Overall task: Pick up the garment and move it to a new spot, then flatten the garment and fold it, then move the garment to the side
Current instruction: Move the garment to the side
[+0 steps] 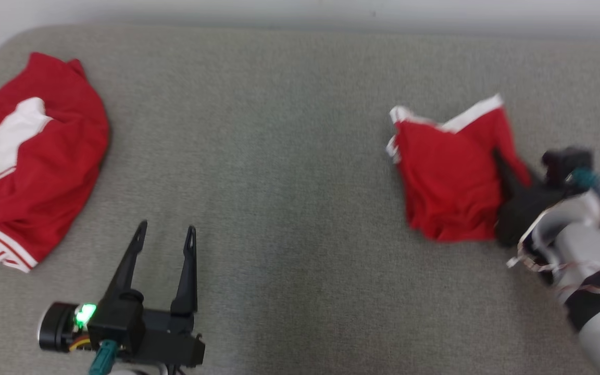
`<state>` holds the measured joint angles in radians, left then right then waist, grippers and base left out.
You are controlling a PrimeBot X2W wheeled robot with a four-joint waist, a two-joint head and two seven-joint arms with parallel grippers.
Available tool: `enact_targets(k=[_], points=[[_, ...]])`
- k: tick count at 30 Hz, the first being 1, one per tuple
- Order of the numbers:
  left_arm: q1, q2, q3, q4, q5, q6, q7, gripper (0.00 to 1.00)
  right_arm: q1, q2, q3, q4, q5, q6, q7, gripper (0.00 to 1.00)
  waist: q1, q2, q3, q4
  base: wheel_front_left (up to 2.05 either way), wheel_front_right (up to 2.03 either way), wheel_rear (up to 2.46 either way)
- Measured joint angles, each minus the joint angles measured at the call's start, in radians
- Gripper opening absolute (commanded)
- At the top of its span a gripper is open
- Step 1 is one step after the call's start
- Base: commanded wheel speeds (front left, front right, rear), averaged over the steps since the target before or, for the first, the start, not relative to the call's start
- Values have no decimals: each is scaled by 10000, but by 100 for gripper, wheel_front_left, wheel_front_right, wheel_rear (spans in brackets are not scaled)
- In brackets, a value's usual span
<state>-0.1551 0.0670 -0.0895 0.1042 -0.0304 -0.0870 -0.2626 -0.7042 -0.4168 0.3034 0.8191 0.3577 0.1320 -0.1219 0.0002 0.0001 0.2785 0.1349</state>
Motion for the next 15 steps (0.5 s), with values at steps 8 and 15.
enact_targets(k=[8,15], points=[[-1188,-33,-326,-821,132,-86,0,100,-1313,-2385,272,-993,485,0,512,0,1,1,1301,-379,0,0,0],[-2150,-40,-702,-1668,364,-102,0,100,-1850,-4071,-151,-1816,884,0,1053,0,0,1,2584,-678,0,0,0]])
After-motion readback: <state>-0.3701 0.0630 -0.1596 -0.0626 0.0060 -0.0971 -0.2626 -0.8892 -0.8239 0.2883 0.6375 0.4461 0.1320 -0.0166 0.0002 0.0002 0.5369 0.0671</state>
